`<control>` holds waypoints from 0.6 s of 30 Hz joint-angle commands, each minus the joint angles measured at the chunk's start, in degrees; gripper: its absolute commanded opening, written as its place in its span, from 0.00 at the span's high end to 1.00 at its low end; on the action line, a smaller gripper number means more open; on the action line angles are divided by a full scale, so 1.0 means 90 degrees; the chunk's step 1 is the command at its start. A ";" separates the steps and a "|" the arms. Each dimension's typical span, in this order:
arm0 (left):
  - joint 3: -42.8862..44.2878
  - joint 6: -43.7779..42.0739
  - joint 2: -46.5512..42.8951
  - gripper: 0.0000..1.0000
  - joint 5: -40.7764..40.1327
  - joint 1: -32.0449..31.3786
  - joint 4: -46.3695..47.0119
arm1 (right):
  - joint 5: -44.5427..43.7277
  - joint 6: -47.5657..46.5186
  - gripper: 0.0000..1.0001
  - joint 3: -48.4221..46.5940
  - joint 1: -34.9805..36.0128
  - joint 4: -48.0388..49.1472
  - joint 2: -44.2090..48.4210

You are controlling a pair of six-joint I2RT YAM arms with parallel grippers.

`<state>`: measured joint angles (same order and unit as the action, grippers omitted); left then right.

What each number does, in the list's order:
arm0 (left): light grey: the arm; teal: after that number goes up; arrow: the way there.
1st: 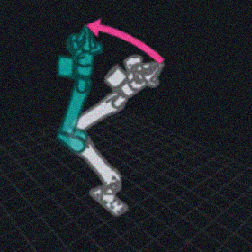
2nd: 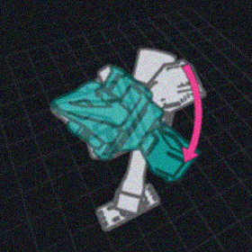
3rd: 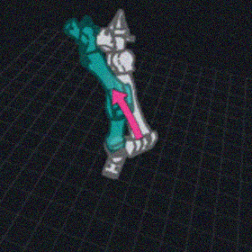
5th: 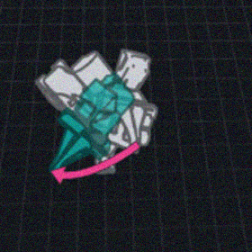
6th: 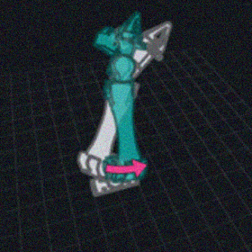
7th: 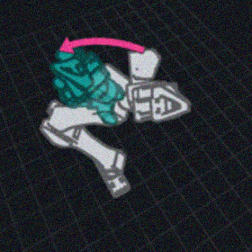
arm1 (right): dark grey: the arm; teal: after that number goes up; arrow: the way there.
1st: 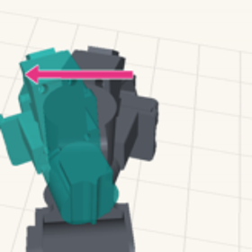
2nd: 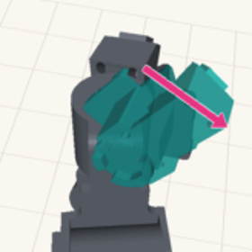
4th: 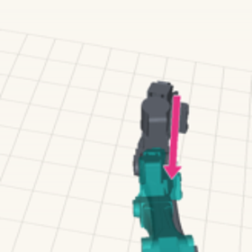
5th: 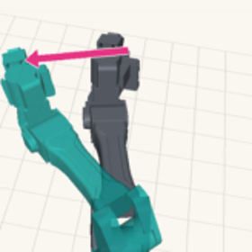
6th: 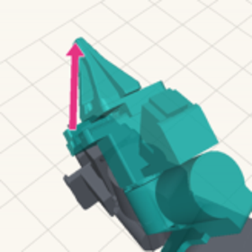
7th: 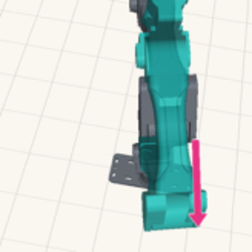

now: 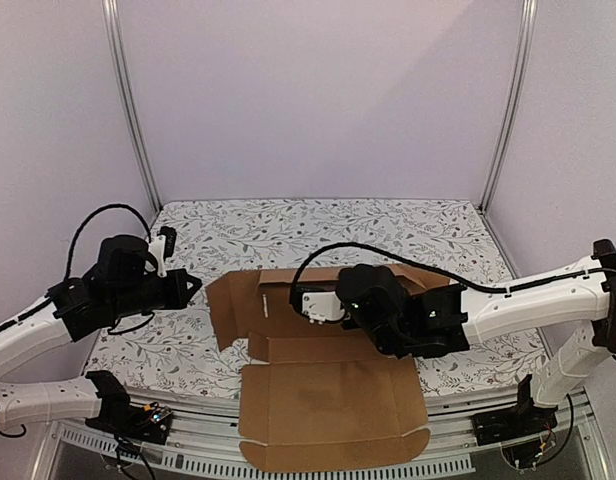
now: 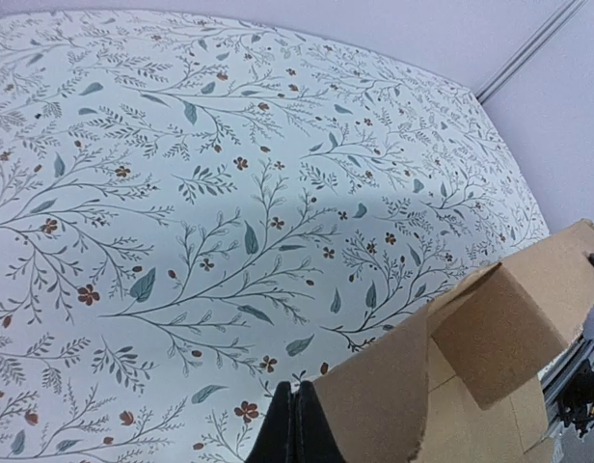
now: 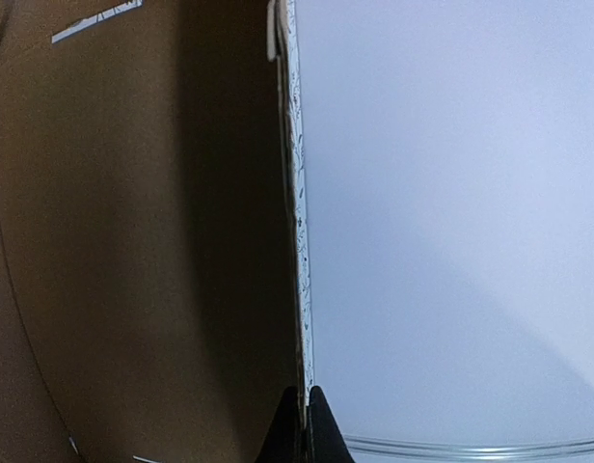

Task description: Fold the paper box

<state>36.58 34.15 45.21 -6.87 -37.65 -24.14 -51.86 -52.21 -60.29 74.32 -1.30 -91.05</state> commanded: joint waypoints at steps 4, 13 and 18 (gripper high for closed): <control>-0.0932 0.0318 0.0315 0.99 0.1236 0.0441 0.1532 | 0.0003 -0.0385 1.00 0.0177 0.0220 0.0515 0.0474; -0.1499 0.0541 0.0675 1.00 0.2617 0.0443 0.2884 | -0.0147 -0.0449 1.00 0.0163 0.0288 0.0749 0.0435; -0.1850 0.0718 0.0707 1.00 0.2878 0.0382 0.3335 | -0.0305 -0.0449 1.00 0.0161 0.0376 0.1028 0.0189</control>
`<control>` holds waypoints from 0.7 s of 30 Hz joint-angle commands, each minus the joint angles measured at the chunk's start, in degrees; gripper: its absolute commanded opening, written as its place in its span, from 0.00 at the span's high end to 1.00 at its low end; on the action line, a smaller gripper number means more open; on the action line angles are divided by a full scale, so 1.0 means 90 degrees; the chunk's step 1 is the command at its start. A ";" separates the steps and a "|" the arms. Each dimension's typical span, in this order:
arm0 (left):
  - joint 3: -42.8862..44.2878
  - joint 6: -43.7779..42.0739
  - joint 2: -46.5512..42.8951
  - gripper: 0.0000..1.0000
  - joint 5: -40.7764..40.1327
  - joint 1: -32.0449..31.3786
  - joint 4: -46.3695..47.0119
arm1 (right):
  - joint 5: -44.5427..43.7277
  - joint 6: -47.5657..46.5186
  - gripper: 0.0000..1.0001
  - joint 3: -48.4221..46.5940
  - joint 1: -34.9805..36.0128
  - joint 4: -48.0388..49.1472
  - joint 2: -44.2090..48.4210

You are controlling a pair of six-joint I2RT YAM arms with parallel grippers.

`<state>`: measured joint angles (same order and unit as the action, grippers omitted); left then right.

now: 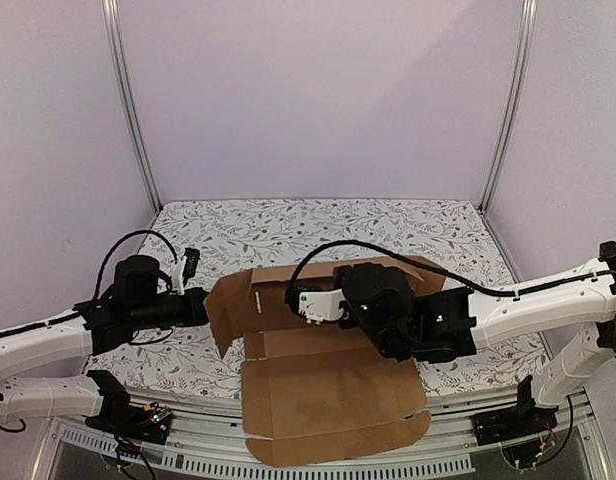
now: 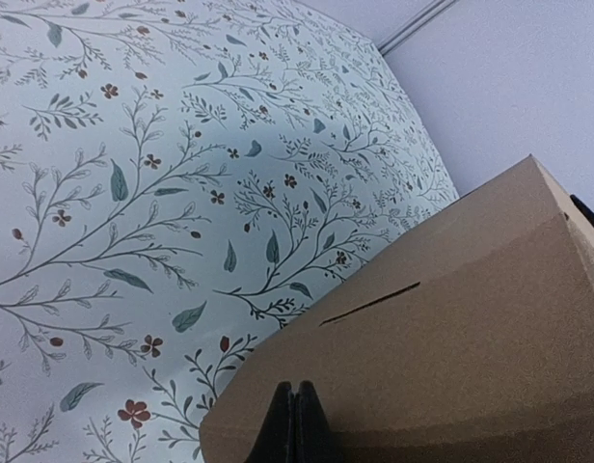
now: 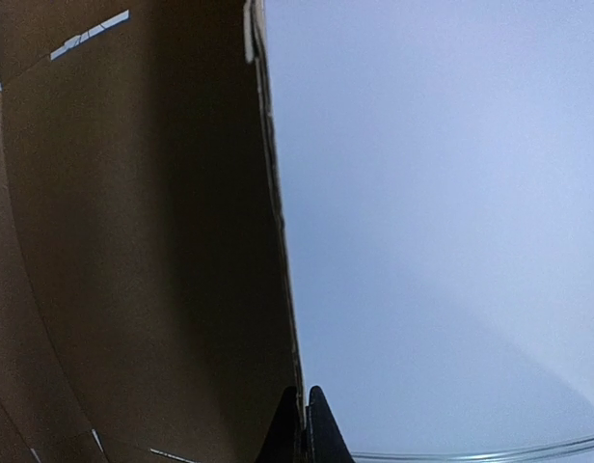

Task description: Fold the paper box

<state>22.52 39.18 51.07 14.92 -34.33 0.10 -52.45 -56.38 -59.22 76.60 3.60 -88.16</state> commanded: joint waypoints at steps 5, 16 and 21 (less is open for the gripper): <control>-0.0546 0.0290 0.0131 1.00 0.0458 -0.0120 0.0890 | -0.0510 -0.0075 1.00 0.0095 0.0210 0.0881 -0.0464; -0.0704 0.0573 0.0524 1.00 0.0373 -0.0520 0.1529 | -0.0861 -0.0036 1.00 -0.0006 0.0297 0.0997 -0.0852; -0.0521 0.0600 0.0654 1.00 0.0345 -0.0650 0.1528 | -0.0983 0.0019 1.00 0.0023 0.0317 0.0997 -0.0936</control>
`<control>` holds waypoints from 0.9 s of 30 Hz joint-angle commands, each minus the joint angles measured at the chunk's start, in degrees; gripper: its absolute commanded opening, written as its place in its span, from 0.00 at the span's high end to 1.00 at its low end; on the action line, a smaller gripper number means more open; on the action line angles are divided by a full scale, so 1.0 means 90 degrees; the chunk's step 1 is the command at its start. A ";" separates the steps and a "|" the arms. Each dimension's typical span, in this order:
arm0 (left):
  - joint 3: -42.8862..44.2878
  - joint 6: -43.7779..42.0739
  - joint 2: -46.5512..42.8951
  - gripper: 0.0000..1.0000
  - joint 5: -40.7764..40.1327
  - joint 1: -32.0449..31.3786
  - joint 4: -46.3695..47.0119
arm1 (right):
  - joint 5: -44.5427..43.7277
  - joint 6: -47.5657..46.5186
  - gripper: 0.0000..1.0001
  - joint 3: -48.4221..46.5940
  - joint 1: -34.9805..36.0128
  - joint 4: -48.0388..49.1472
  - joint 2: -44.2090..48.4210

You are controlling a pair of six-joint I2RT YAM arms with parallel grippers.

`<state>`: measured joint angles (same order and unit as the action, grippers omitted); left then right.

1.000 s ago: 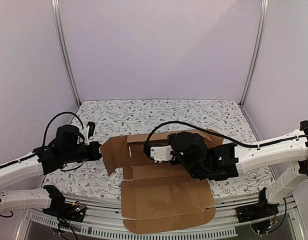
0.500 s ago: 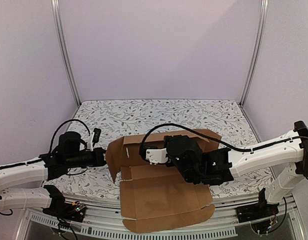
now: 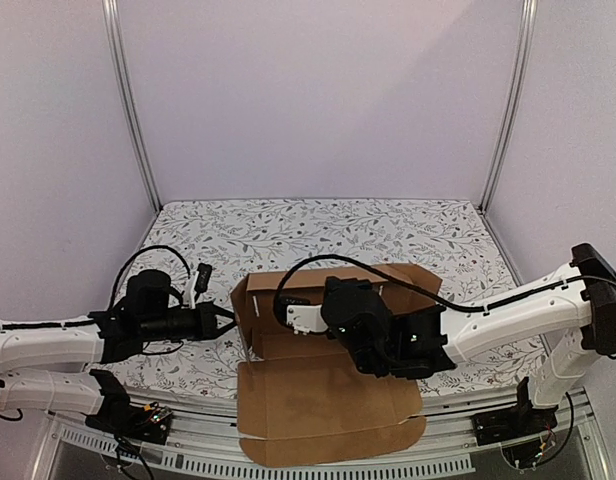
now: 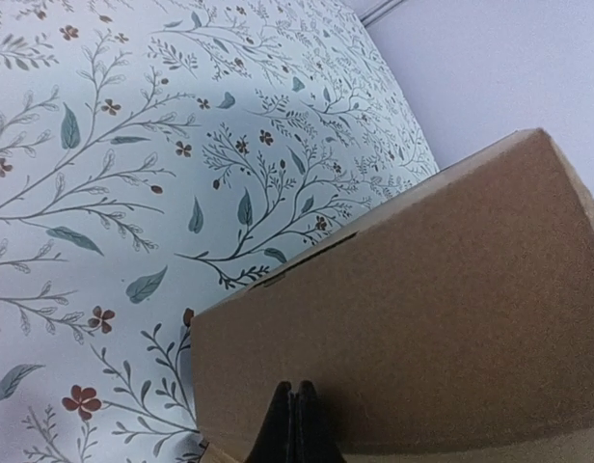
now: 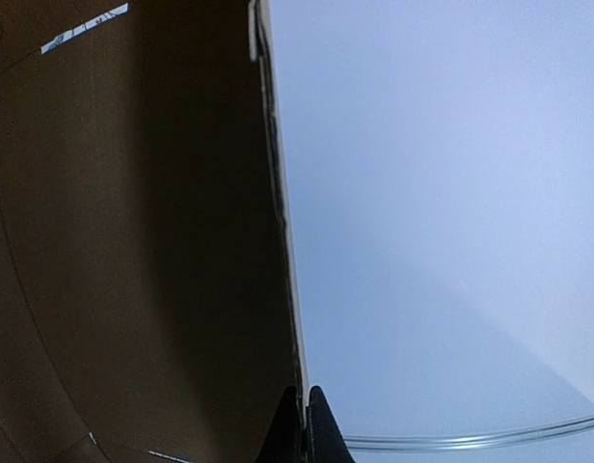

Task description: Fold the paper box

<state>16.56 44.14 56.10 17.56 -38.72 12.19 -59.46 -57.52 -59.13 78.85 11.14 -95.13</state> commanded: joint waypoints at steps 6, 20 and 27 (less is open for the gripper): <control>0.0231 0.0093 0.0116 1.00 -0.0023 -0.0312 0.0124 | -0.0314 0.0205 1.00 0.0121 0.0136 0.0159 -0.0143; 0.0215 0.0169 -0.0467 0.64 -0.0590 -0.0796 -0.0745 | -0.0920 0.0213 1.00 0.0053 0.0481 0.0218 -0.0503; 0.0127 0.0084 -0.0525 0.56 -0.0651 -0.0918 -0.0687 | -0.0985 0.0228 1.00 -0.0068 0.0506 0.0101 -0.0625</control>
<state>17.63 45.67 51.64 12.38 -45.63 6.76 -67.57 -56.60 -58.50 82.61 12.08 -99.07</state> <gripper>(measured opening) 0.431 0.004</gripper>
